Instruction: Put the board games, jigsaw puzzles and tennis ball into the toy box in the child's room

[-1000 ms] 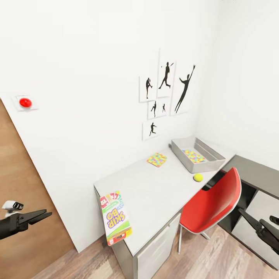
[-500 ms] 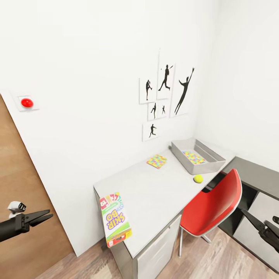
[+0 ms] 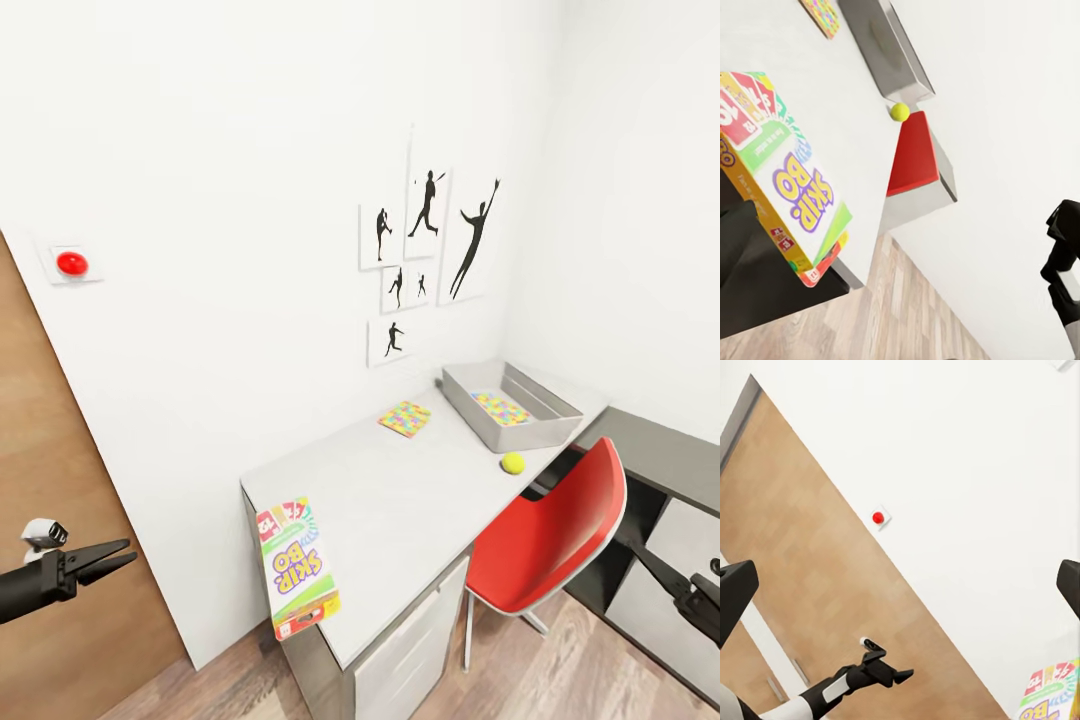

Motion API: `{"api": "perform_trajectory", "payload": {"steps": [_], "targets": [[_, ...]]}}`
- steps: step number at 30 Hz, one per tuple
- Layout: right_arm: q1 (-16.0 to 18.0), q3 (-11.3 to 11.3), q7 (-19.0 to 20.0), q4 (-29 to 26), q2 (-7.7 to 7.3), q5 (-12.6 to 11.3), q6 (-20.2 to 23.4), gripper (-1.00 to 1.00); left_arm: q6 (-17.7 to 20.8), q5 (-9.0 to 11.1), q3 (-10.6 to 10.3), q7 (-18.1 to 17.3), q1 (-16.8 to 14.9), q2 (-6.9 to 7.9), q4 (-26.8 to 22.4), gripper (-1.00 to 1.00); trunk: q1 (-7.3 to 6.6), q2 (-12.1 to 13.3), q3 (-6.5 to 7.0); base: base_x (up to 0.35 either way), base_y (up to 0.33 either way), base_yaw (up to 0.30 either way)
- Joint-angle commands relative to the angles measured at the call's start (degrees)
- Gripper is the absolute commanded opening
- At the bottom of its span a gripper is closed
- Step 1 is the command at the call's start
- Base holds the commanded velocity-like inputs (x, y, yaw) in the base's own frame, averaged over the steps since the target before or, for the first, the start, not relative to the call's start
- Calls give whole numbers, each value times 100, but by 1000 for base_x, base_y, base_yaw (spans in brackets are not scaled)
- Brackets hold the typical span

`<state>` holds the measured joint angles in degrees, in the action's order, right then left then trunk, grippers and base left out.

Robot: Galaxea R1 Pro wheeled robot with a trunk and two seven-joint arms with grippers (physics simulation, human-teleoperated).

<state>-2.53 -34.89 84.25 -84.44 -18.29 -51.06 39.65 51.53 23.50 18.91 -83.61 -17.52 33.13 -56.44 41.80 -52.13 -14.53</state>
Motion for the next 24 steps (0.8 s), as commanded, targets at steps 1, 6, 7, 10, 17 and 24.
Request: {"api": "perform_trajectory", "payload": {"steps": [1, 6, 7, 10, 17, 24], "targets": [[-2, -15, 3, -3, -3, -20, 60, 100, 62, 6, -2, -16, -5, 1, 2, 100, 24, -47, -23, 0, 0, 0], [-2, -69, 8, -2, 16, -7, 56, 100, 69, 10, -6, -12, -6, 1, 39, 100, 133, -247, -108, 0, 0, 0], [-2, -73, 7, -2, 18, -7, 55, 100, 74, 11, -7, -12, -8, 1, 51, 100, 155, -287, -126, 0, 0, 0], [-2, -82, 5, -5, 24, -4, 53, 100, 145, 13, -6, -17, -7, 1, 79, 100, 221, -408, -179, 0, 0, 0], [-2, -87, 4, -3, 27, -2, 52, 100, 385, 14, -2, -2, -12, 1, 103, 100, 375, -688, -304, 0, 0, 0], [-2, -88, -11, 4, 27, -12, 42, 100, 454, 14, -2, 51, -9, 4, 126, 100, 529, -969, -430, 0, 0, 0]]}}
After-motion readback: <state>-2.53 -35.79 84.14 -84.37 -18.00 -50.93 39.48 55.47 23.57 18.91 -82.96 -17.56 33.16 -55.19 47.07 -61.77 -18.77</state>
